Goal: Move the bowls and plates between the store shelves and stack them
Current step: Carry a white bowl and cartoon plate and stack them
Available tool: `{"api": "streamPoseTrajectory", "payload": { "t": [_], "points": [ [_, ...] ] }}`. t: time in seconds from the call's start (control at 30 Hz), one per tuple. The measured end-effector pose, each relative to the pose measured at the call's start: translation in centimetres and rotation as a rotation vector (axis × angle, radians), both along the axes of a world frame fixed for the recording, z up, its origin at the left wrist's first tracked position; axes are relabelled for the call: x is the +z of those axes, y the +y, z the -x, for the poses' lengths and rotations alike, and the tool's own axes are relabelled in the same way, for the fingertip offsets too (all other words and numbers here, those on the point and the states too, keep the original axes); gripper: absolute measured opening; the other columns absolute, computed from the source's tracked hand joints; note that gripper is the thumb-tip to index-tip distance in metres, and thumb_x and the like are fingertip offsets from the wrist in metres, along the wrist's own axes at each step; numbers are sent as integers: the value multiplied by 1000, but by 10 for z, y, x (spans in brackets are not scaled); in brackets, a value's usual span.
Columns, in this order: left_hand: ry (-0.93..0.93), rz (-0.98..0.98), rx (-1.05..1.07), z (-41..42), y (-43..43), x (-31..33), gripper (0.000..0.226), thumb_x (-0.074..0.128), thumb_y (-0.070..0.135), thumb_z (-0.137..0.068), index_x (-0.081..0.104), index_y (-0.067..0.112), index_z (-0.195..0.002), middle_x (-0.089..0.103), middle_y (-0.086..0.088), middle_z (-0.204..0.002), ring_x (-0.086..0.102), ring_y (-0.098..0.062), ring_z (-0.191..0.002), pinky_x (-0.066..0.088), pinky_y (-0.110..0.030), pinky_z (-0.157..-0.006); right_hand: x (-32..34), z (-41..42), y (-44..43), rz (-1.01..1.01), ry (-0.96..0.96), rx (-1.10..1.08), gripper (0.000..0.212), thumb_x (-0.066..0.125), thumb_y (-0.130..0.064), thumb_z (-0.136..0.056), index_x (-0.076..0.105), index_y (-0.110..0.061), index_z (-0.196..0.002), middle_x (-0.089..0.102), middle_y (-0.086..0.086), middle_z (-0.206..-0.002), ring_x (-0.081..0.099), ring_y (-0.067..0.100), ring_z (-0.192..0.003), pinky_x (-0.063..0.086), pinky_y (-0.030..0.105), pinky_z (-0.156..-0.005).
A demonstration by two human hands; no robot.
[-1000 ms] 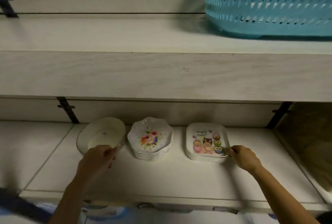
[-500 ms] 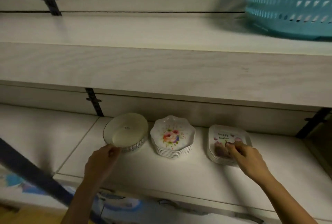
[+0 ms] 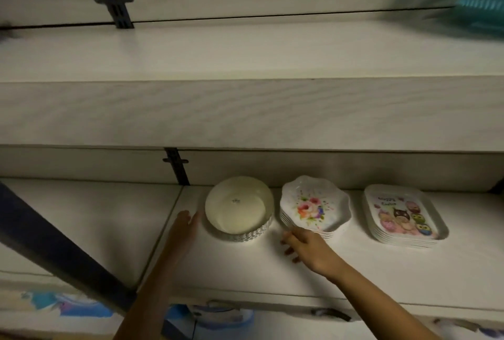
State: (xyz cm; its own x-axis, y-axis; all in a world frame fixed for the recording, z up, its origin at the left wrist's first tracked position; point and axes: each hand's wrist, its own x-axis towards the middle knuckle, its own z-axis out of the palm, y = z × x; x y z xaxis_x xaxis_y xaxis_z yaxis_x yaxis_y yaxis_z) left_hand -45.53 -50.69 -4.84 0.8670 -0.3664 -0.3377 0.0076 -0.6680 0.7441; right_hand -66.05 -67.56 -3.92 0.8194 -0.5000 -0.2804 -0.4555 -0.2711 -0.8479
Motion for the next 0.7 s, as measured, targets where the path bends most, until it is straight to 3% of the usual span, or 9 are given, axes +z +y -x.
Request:
{"api": "streamPoseTrajectory", "payload": {
  "t": [0.1,0.17,0.27,0.37,0.53,0.7],
  "points": [
    [35,-1,-113,-20,-8,-7,56,40,40,-95,31,11,-142,39,-11,-144,44,-31,-127,38,-39,-107,-3,-35,17,-185,5,-92,46,42,-33,-97,39,-4,-132,62,17,-112,63,22,-81,55,25,-64],
    [96,67,-119,-34,-14,-12,54,43,35,-95,31,9,-142,37,-13,-146,43,-28,-128,36,-40,-109,-8,-55,21,-279,-29,-155,50,45,-35,-95,30,-9,-136,62,20,-109,61,21,-79,53,20,-58],
    [161,155,-173,-47,-21,-23,33,44,19,-95,49,9,-126,52,-15,-129,51,-22,-110,40,-34,-98,-21,-76,22,-359,-60,-281,49,52,-29,-93,31,-8,-132,61,20,-98,62,23,-74,56,27,-61],
    [194,226,-162,-48,-22,-26,20,40,10,-94,56,10,-106,57,-15,-103,53,-23,-92,43,-34,-81,-28,-82,24,-419,-87,-356,44,52,-20,-93,32,-9,-131,56,20,-99,59,24,-77,57,24,-56],
    [192,181,-259,-47,-7,-23,19,42,7,-92,60,6,-85,59,-15,-90,55,-22,-88,48,-40,-86,-30,-74,36,-479,-97,-371,51,56,-22,-91,30,-21,-136,57,31,-118,60,30,-87,59,24,-57],
    [148,131,-302,-39,17,-24,23,46,9,-90,61,-9,-87,64,-19,-88,60,-28,-87,50,-41,-82,-33,-59,63,-486,-95,-386,48,53,-24,-93,27,-18,-132,59,24,-113,62,26,-82,57,21,-55]
  ]
}}
